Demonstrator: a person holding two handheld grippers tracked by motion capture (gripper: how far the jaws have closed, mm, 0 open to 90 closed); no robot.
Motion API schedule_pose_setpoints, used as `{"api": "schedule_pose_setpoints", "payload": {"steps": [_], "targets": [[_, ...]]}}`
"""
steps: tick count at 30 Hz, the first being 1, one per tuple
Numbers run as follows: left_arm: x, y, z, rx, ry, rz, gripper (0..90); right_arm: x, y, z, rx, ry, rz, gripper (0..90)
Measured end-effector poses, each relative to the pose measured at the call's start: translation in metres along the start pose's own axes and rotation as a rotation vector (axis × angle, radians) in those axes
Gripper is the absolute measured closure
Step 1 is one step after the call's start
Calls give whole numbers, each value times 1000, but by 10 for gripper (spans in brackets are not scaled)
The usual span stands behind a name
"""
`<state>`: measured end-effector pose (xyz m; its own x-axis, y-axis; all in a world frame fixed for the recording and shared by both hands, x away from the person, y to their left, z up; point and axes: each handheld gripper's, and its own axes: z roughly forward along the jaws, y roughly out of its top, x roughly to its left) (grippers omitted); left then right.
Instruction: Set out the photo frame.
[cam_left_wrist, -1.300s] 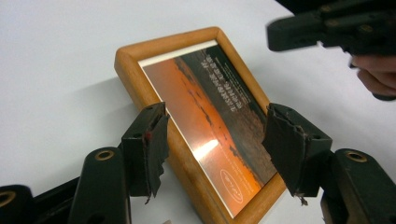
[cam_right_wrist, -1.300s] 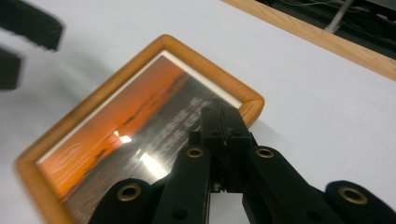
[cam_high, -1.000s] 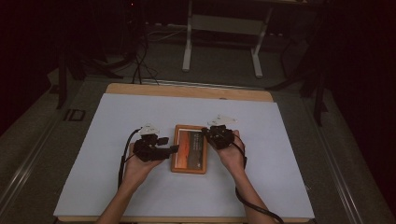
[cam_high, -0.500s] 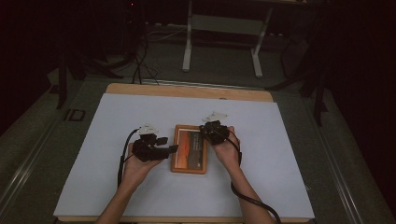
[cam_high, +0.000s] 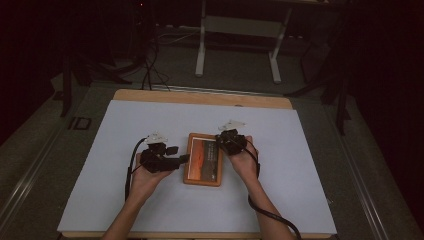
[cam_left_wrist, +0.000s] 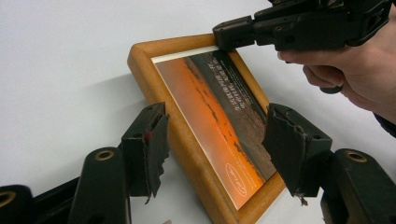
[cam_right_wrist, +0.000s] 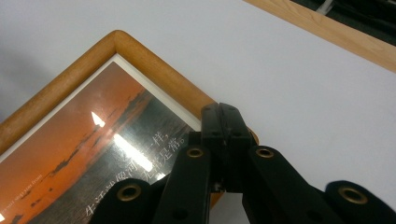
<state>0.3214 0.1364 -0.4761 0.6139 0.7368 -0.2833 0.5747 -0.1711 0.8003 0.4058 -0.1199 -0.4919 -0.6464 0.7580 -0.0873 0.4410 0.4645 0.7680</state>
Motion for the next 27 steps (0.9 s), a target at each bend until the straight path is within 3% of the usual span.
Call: {"api": "schedule_pose_setpoints", "payload": {"steps": [12,27], "targets": [[2,0,-3,-8,12,-23,402,-4,-4,0,7,1,18,900],[-3,1,-2,-3,-3,-19,401,-18,-20,7,69,-17,68,900]]}}
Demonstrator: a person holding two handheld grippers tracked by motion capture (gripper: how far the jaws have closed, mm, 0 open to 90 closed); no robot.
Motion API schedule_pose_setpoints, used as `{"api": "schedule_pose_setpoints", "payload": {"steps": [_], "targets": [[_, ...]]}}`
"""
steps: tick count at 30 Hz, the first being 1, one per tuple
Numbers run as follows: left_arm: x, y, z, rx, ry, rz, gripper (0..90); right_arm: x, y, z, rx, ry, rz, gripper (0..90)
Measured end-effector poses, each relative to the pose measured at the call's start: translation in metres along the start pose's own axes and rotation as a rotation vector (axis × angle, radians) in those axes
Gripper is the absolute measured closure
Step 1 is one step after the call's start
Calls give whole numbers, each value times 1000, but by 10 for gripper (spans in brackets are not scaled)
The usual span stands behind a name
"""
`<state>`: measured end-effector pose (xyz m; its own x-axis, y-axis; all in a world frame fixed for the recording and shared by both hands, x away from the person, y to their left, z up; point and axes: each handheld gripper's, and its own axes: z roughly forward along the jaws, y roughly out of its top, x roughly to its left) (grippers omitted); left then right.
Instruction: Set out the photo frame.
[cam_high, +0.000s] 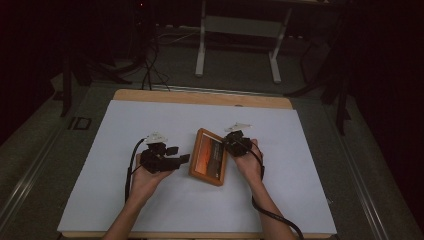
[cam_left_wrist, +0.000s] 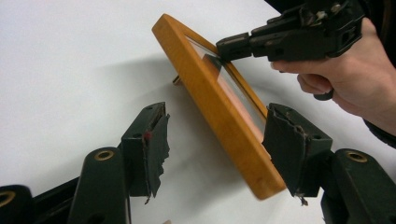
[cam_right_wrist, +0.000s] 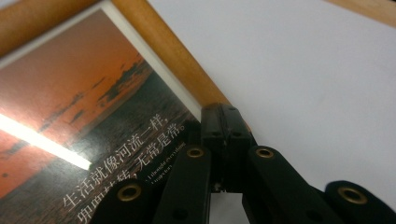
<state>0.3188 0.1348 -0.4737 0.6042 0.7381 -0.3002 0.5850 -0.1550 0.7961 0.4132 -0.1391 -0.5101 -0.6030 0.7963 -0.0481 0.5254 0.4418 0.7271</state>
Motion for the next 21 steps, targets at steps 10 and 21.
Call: {"api": "schedule_pose_setpoints", "payload": {"steps": [10,21], "targets": [[-4,-1,3,12,-28,-7,391,-3,-2,2,22,12,4,900],[-13,-7,17,48,-43,-26,323,-3,-3,2,13,14,17,900]]}}
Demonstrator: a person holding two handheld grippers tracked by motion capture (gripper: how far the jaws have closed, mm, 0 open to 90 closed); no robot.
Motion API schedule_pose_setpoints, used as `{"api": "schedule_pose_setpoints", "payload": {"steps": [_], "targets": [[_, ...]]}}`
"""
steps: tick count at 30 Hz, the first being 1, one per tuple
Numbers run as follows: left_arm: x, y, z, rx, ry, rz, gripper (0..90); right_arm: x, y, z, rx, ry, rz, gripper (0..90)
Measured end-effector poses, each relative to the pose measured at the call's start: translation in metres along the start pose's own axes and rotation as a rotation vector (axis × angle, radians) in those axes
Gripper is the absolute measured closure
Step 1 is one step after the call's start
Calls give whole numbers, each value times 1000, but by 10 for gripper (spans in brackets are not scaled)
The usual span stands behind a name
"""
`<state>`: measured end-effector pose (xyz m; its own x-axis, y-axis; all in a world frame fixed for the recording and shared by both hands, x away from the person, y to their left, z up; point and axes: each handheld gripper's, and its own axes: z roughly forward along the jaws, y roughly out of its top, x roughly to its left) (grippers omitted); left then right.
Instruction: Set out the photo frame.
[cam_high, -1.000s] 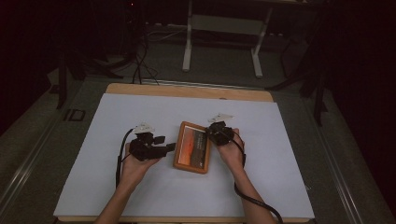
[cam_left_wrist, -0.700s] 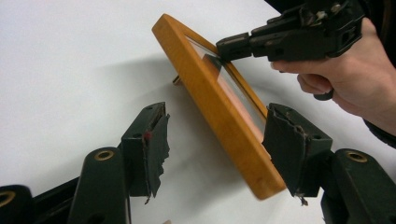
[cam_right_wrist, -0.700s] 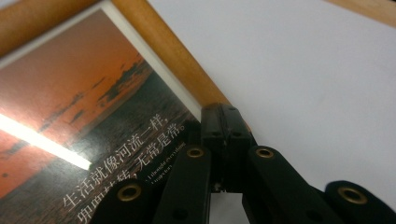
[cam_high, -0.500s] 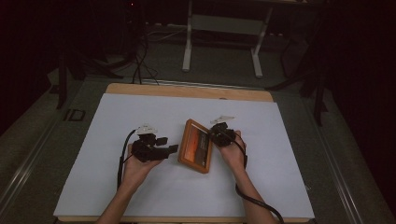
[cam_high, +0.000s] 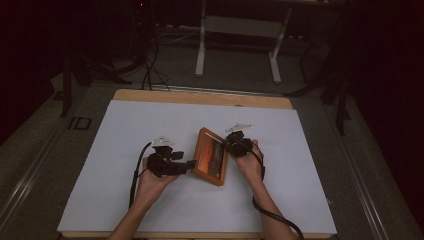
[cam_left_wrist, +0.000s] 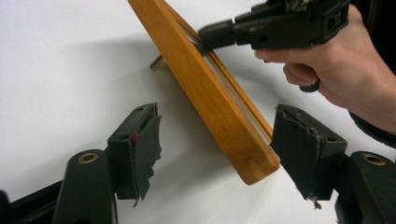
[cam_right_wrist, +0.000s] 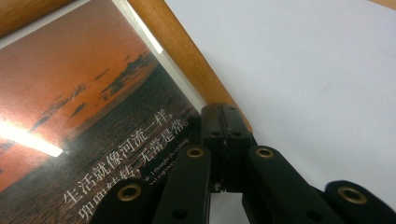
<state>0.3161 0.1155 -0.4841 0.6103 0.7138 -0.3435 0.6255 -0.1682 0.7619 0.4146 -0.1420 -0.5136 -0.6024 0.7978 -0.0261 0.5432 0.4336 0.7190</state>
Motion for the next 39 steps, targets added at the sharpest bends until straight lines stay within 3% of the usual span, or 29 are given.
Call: {"api": "schedule_pose_setpoints", "payload": {"steps": [6,14,22,29,39], "targets": [[-5,-3,11,22,-15,3,317,0,-1,0,-6,-1,-1,900],[-5,-7,22,39,-45,-36,344,0,-1,0,-7,-4,1,900],[-4,-8,30,48,-94,-88,469,1,-1,0,-8,-9,-3,900],[-4,-8,31,61,-98,-122,506,1,-1,0,-11,-9,-5,900],[-6,-9,32,65,-52,-146,528,1,1,-3,1,-17,-23,872]]}}
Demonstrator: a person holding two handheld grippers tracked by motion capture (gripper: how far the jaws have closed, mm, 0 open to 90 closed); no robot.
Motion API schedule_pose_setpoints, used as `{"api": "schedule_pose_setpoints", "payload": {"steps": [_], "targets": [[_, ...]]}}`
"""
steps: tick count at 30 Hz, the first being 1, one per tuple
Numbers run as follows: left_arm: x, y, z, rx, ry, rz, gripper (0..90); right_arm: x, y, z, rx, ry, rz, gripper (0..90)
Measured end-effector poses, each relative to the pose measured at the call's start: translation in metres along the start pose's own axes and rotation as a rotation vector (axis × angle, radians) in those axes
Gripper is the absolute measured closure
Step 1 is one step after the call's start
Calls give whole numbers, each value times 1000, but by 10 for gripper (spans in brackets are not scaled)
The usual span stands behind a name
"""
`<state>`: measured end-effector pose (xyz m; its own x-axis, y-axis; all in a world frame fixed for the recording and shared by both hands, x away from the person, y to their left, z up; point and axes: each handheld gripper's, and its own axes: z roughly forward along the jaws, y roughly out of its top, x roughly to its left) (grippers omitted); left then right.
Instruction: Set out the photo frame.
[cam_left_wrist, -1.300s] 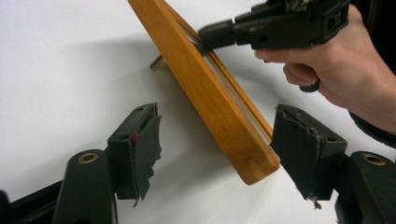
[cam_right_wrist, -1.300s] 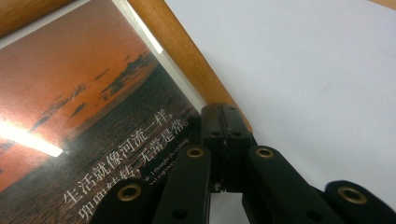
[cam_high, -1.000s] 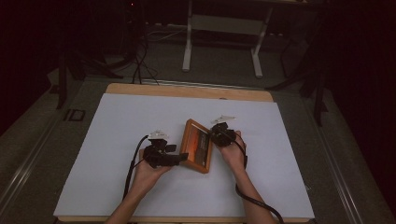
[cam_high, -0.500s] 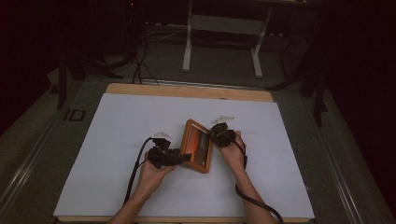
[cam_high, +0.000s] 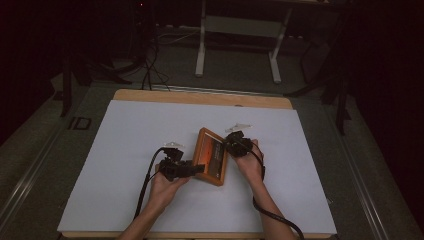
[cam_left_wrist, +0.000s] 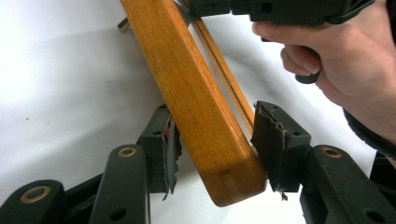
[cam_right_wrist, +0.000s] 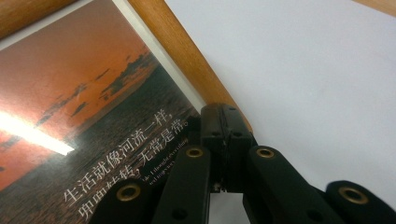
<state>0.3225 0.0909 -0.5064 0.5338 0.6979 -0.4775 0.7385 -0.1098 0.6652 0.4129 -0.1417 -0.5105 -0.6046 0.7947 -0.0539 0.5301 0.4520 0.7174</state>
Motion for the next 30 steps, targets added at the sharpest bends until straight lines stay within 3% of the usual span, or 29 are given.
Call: {"api": "schedule_pose_setpoints", "payload": {"steps": [5,9,15,19,26,29,30], "targets": [[-1,0,1,-9,14,-4,556,-6,-1,-7,-6,-3,20,810],[-5,0,0,-20,35,17,580,-11,-2,-16,-19,-2,26,771],[-11,-1,0,-44,34,35,613,-14,-4,-29,-26,14,20,717],[-17,0,-1,-64,23,71,642,-15,-8,-45,-46,37,4,669],[-35,0,-1,-90,45,170,667,-12,-9,-74,-89,50,-28,624],[-38,0,0,-95,42,181,668,-12,-9,-83,-105,49,-36,617],[-41,1,1,-100,43,190,668,-12,-9,-94,-122,52,-35,614]]}}
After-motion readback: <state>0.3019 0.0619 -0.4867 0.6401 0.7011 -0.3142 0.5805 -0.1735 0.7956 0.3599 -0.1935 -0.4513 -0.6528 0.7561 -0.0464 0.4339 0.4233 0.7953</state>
